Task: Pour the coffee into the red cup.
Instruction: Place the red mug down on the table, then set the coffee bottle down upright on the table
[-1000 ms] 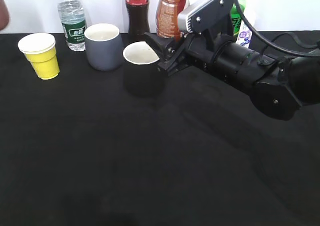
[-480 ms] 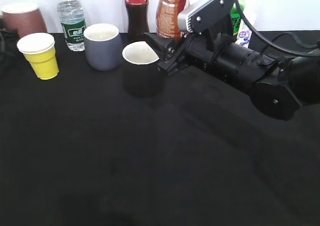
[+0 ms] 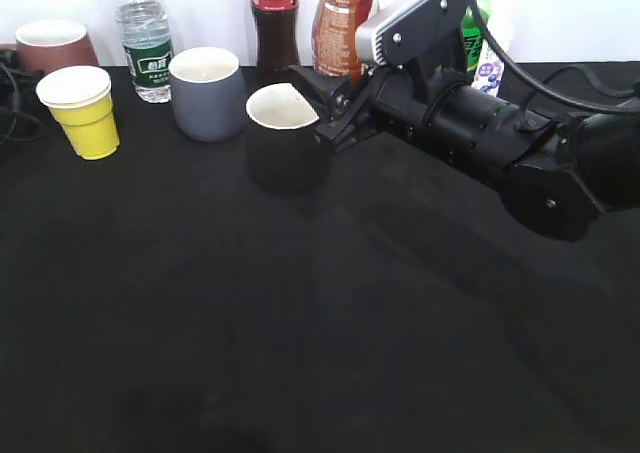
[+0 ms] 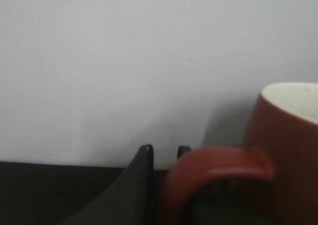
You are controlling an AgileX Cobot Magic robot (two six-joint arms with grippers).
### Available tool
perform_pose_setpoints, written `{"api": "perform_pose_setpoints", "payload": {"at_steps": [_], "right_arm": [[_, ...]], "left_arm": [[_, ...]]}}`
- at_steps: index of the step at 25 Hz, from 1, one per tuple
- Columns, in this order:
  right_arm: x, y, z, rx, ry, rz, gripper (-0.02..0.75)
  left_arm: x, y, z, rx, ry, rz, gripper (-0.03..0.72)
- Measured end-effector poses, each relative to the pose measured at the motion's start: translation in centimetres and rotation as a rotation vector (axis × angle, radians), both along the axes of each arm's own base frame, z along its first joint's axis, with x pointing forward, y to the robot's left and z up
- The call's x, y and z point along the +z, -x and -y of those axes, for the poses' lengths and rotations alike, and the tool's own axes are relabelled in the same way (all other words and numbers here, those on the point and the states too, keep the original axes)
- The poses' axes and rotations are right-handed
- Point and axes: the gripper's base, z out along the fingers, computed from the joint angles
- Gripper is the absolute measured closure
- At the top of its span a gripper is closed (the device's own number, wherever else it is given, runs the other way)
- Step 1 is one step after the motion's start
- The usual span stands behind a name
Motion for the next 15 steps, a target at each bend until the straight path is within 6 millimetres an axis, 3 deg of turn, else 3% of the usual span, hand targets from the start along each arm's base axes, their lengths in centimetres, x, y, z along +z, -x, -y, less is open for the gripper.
{"api": "perform_pose_setpoints", "payload": {"at_steps": [2, 8, 15], "right_arm": [[0.0, 0.0, 0.0, 0.000, 0.000, 0.000, 0.204], [0.0, 0.0, 0.0, 0.000, 0.000, 0.000, 0.204], [0.0, 0.0, 0.0, 0.000, 0.000, 0.000, 0.204]], "left_arm": [[-0.2, 0.5, 0.1, 0.001, 0.007, -0.019, 0.454], [0.8, 1.8, 0.3, 0.004, 0.012, -0.037, 0.342], [1.4, 4.4, 0.7, 0.004, 0.018, -0.056, 0.335]]}}
